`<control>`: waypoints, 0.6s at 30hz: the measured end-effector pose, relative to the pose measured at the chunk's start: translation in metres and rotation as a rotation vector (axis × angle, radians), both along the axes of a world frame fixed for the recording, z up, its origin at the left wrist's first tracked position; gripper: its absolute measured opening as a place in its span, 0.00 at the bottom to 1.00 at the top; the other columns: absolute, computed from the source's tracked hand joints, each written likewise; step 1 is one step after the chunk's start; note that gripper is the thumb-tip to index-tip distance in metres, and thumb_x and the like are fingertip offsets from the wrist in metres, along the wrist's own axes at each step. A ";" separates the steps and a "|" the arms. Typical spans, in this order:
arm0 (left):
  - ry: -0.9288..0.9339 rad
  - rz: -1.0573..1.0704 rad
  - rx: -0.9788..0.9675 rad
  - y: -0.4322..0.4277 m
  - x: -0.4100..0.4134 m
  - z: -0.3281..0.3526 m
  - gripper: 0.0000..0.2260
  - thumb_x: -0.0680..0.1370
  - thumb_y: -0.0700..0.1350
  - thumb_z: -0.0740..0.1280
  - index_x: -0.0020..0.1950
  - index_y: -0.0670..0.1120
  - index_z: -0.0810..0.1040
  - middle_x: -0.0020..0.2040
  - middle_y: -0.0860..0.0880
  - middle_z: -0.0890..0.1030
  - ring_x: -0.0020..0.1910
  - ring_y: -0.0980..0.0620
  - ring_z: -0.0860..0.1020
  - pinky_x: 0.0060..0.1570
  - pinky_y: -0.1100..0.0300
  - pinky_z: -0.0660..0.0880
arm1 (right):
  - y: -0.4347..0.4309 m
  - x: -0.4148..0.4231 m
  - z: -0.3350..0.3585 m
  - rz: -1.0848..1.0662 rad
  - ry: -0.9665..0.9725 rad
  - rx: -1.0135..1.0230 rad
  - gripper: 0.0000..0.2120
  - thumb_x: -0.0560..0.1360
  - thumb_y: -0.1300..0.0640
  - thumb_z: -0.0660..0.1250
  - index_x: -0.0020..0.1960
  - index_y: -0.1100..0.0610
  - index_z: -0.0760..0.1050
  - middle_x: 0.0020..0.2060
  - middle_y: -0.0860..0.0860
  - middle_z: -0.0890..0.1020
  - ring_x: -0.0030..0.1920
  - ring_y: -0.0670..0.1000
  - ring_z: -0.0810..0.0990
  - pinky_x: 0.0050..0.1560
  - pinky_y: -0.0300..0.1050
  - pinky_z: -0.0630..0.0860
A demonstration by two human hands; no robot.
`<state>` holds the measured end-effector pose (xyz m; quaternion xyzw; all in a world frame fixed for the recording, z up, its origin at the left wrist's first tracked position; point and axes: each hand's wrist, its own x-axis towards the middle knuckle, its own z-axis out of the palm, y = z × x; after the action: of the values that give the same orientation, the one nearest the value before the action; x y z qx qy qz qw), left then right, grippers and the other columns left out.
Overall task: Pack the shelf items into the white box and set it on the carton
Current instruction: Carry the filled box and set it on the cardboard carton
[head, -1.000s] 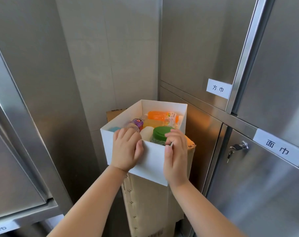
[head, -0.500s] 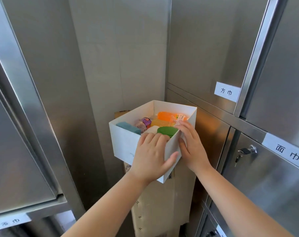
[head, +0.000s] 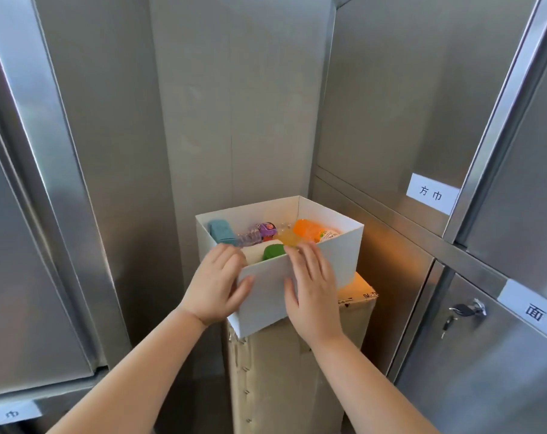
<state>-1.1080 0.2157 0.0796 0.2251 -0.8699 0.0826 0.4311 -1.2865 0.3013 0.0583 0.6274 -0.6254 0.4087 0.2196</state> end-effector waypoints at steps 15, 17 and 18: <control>0.575 0.009 0.754 0.024 -0.023 0.003 0.29 0.71 0.60 0.66 0.66 0.69 0.54 0.75 0.62 0.50 0.67 0.65 0.56 0.57 0.69 0.61 | -0.027 -0.075 0.037 -0.074 0.140 0.189 0.14 0.78 0.46 0.59 0.55 0.54 0.74 0.53 0.49 0.78 0.57 0.50 0.74 0.61 0.45 0.69; 0.548 0.005 0.722 0.019 -0.024 -0.001 0.27 0.71 0.59 0.66 0.65 0.68 0.55 0.76 0.61 0.50 0.67 0.65 0.55 0.58 0.66 0.62 | -0.026 -0.078 0.035 -0.076 0.122 0.175 0.14 0.77 0.45 0.60 0.54 0.54 0.74 0.52 0.49 0.78 0.55 0.49 0.74 0.58 0.42 0.70; 0.526 0.005 0.725 0.017 -0.024 -0.001 0.26 0.72 0.58 0.66 0.65 0.68 0.56 0.76 0.62 0.50 0.68 0.64 0.55 0.58 0.64 0.62 | -0.025 -0.079 0.034 -0.074 0.127 0.171 0.14 0.77 0.45 0.60 0.54 0.54 0.74 0.52 0.49 0.78 0.55 0.49 0.74 0.57 0.42 0.71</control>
<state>-1.1316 0.2330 0.0783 0.3770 -0.7028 -0.2866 0.5309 -1.3653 0.2760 0.0924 0.6451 -0.6654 0.3049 0.2192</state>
